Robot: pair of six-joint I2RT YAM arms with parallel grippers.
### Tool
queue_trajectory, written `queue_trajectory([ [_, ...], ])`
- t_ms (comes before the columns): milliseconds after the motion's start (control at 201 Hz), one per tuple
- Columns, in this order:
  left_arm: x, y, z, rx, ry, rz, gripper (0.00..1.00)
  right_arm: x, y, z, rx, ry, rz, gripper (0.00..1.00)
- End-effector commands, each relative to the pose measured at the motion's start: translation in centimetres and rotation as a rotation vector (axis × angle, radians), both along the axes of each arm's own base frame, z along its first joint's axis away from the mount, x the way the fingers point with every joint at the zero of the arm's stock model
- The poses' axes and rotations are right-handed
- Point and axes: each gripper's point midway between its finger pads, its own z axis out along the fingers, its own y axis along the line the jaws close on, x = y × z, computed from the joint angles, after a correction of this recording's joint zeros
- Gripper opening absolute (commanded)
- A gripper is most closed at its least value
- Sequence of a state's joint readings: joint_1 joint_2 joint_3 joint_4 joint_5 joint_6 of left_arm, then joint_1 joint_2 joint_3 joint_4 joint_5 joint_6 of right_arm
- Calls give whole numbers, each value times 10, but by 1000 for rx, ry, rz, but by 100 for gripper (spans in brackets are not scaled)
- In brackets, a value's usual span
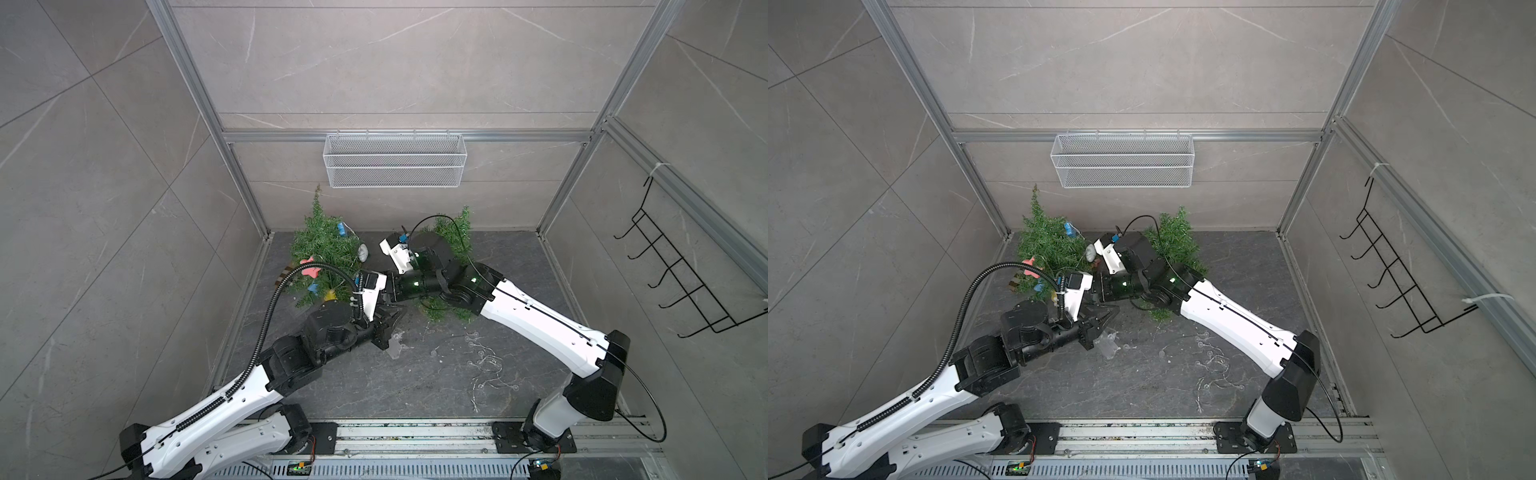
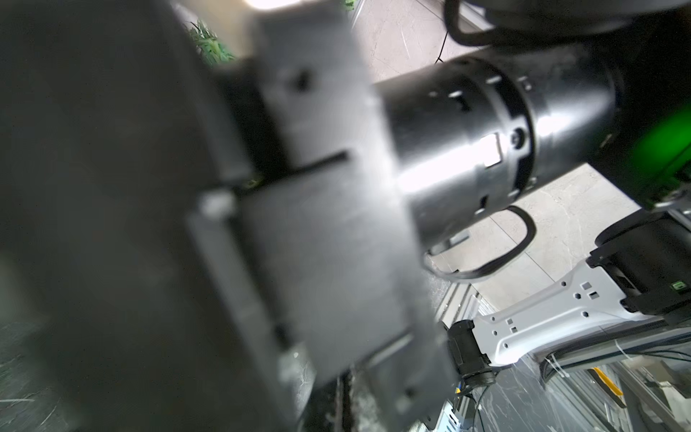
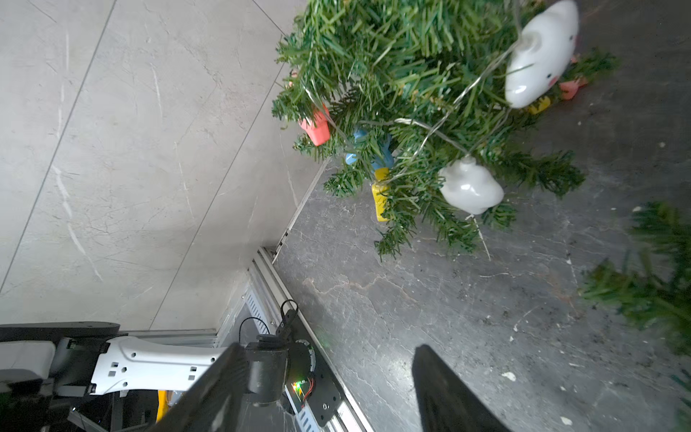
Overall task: Wrap string light around the christmas tree
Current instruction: Pick up the light string from the center of the board, then wrap the light string around the Christmas tree.
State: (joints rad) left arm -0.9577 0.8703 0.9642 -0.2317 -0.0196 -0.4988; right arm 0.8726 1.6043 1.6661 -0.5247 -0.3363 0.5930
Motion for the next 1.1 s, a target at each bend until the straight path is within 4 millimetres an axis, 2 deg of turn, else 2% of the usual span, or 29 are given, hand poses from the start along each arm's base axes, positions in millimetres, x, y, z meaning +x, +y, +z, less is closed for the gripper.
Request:
queue_trajectory([
  [0, 14, 23, 44, -95, -34, 103, 0, -12, -35, 28, 4, -70, 13, 77],
  [104, 19, 27, 49, -89, -35, 133, 0, -17, -68, 33, -23, -114, -14, 79],
  [184, 24, 30, 55, -67, -43, 161, 0, -15, -103, 18, -88, -132, -68, 78],
  [244, 28, 32, 61, -44, -57, 180, 0, -16, -129, -9, -155, -145, -89, 71],
  [313, 33, 36, 73, -23, -76, 210, 0, -16, -160, -55, -283, -167, -159, 64],
  [358, 35, 38, 82, -18, -93, 214, 0, -23, -170, -75, -304, -177, -163, 61],
  [513, 39, 41, 102, -8, -125, 226, 0, -29, -207, -139, -427, -199, -262, 57],
  [562, 38, 41, 109, -18, -134, 216, 0, -33, -206, -151, -429, -205, -255, 57],
  [677, 37, 40, 122, -16, -151, 207, 0, -48, -179, -171, -404, -347, -157, 60],
  [756, 37, 41, 129, -10, -158, 206, 0, -51, -165, -183, -410, -438, -122, 62],
  [871, 35, 40, 137, -5, -158, 197, 0, -46, -134, -196, -416, -518, -62, 65],
  [975, 36, 42, 141, 7, -174, 200, 0, -44, -96, -200, -398, -614, -2, 66],
  [1020, 36, 43, 142, 19, -181, 204, 0, -39, -85, -205, -410, -643, -8, 68],
  [1095, 37, 45, 144, 36, -185, 210, 0, -25, -77, -206, -442, -694, -80, 68],
])
